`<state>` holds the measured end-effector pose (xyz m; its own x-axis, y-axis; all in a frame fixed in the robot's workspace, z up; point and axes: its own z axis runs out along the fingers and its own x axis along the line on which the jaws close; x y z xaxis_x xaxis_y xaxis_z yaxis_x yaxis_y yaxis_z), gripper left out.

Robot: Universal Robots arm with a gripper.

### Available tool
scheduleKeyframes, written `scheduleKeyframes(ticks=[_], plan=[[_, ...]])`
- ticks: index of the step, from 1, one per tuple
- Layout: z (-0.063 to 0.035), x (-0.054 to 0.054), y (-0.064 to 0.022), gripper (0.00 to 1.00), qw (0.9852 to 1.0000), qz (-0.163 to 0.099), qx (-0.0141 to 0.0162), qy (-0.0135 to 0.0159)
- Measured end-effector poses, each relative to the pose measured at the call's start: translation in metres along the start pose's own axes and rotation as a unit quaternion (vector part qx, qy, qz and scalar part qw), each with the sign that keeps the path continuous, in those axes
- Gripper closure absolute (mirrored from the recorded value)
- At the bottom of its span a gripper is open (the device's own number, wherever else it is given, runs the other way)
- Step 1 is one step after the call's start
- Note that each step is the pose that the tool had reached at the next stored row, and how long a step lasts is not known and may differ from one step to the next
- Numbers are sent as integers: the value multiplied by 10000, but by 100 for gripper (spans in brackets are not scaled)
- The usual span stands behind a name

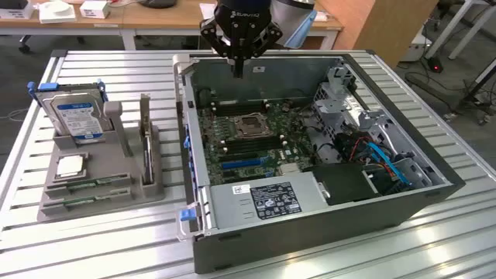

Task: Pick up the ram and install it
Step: 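Reach for the ram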

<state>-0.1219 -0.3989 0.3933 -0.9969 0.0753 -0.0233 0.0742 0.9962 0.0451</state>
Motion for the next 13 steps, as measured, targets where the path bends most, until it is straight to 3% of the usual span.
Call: scheduleKeyframes(ticks=[13], plan=[[0, 8, 0, 91, 10000, 1, 1, 0]])
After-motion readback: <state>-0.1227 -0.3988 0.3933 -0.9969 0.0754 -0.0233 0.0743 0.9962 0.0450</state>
